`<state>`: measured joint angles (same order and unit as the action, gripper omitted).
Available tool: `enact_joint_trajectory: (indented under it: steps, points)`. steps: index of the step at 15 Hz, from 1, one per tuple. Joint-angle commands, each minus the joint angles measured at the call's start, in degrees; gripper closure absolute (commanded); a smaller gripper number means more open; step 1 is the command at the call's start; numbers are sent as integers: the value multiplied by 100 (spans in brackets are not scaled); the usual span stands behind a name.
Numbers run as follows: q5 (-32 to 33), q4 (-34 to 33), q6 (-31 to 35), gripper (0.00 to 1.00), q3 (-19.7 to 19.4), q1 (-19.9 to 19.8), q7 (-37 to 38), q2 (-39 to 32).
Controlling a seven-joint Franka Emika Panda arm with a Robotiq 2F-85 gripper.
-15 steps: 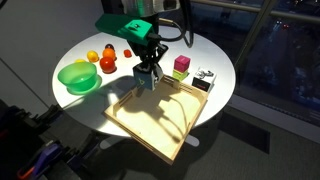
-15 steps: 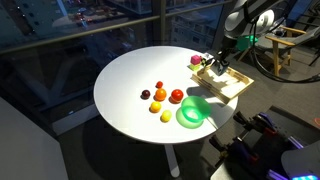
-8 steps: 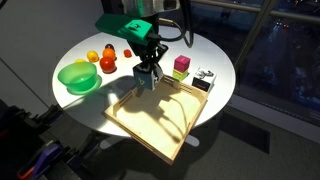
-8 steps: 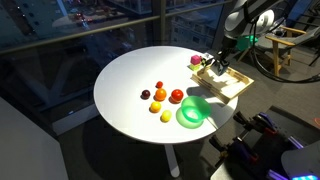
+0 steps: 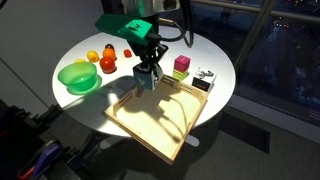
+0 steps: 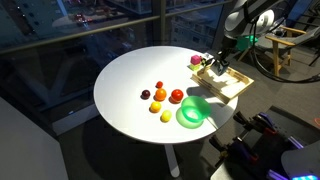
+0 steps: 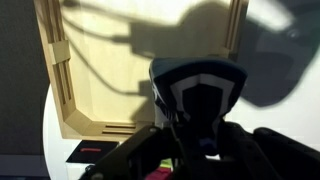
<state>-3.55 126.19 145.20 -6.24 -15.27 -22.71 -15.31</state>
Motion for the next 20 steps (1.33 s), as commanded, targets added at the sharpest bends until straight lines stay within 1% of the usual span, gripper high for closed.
enact_joint_trajectory:
  steps: [1, 17, 18, 19, 20]
  points:
    - [2, -3, -9, 74, -8, 10, 6, 4]
    - [2, -3, -9, 74, -8, 10, 6, 4]
    - [21, -6, 4, 49, -13, 19, 23, -2]
    - [18, -7, 5, 48, -10, 21, 23, -6]
    - [23, -8, 12, 42, -12, 27, 38, -15]
